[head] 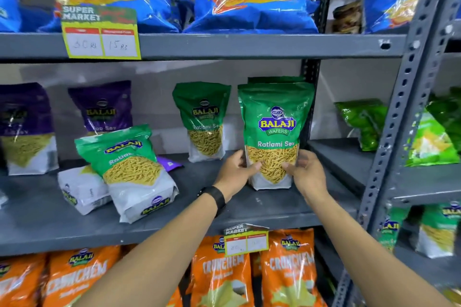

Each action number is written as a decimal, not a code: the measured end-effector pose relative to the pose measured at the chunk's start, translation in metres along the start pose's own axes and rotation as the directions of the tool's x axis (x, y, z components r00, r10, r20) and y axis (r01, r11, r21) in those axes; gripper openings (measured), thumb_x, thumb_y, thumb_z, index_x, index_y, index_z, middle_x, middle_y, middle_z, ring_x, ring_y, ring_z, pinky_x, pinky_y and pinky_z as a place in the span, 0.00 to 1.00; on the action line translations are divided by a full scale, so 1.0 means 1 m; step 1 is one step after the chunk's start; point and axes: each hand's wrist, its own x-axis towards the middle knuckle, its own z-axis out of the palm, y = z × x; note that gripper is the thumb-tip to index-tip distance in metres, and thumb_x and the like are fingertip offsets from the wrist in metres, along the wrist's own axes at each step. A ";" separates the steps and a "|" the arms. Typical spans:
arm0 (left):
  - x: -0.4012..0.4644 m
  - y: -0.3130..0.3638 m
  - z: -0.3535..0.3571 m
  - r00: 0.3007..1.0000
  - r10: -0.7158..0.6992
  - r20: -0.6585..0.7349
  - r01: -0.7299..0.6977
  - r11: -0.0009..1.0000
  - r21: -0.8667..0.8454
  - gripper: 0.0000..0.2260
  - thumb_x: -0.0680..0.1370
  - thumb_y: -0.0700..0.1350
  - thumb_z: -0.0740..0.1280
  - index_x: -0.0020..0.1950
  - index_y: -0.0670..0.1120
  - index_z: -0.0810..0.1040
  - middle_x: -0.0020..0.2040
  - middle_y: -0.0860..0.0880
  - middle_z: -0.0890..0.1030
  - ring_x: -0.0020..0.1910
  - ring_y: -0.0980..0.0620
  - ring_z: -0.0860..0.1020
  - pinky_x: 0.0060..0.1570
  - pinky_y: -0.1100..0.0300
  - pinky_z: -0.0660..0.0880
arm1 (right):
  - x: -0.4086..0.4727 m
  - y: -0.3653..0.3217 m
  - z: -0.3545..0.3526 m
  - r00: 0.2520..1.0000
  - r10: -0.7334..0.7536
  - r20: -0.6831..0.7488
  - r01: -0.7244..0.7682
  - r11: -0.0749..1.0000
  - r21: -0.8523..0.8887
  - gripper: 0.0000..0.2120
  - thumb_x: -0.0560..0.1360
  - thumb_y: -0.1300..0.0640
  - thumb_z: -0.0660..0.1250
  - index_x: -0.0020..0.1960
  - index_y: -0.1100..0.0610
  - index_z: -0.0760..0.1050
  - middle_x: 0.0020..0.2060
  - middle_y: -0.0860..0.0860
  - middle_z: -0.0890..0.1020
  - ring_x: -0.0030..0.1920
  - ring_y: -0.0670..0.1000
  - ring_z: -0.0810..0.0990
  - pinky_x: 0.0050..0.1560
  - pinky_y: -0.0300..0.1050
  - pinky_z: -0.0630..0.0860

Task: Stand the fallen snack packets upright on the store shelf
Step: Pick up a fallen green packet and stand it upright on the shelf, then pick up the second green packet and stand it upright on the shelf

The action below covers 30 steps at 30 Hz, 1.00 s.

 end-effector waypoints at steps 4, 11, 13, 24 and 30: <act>-0.033 0.005 -0.047 0.999 0.010 -0.038 -0.011 1.000 -0.006 0.31 0.82 0.46 0.74 0.83 0.47 0.69 0.78 0.43 0.76 0.75 0.45 0.77 0.69 0.54 0.75 | -0.035 -0.011 0.017 0.993 -0.024 -0.118 0.018 0.999 -0.050 0.15 0.70 0.56 0.80 0.45 0.44 0.74 0.41 0.48 0.83 0.48 0.55 0.85 0.54 0.54 0.80; -0.105 0.010 -0.171 0.868 0.292 -0.402 -0.219 0.951 0.217 0.18 0.80 0.42 0.75 0.70 0.50 0.83 0.58 0.56 0.86 0.49 0.69 0.84 0.52 0.72 0.78 | -0.088 -0.066 0.117 0.933 -0.124 0.337 0.081 0.987 0.138 0.14 0.76 0.68 0.75 0.51 0.50 0.79 0.44 0.55 0.81 0.40 0.51 0.81 0.40 0.43 0.81; -0.123 0.003 -0.206 0.810 0.313 -0.496 -0.184 0.939 0.292 0.13 0.80 0.42 0.74 0.65 0.50 0.85 0.53 0.56 0.86 0.45 0.68 0.84 0.48 0.70 0.79 | -0.102 -0.082 0.152 0.895 -0.126 0.427 0.070 0.987 0.145 0.13 0.77 0.65 0.75 0.57 0.53 0.79 0.49 0.56 0.81 0.44 0.53 0.81 0.47 0.49 0.79; -0.154 -0.039 -0.268 0.899 -0.282 -0.334 0.334 0.937 0.108 0.31 0.75 0.74 0.66 0.54 0.46 0.84 0.53 0.43 0.88 0.52 0.40 0.88 0.52 0.45 0.88 | -0.113 -0.125 0.241 0.686 0.355 0.636 -0.346 0.927 -0.144 0.28 0.78 0.46 0.74 0.71 0.62 0.77 0.55 0.56 0.87 0.50 0.57 0.86 0.50 0.50 0.79; -0.151 -0.037 -0.251 0.904 -0.252 -0.346 0.155 0.946 -0.286 0.18 0.79 0.56 0.76 0.60 0.43 0.87 0.59 0.46 0.90 0.65 0.42 0.85 0.71 0.41 0.79 | -0.137 -0.124 0.230 0.764 0.312 0.565 -0.329 0.941 -0.075 0.28 0.71 0.47 0.81 0.65 0.62 0.83 0.59 0.61 0.88 0.53 0.61 0.87 0.48 0.53 0.83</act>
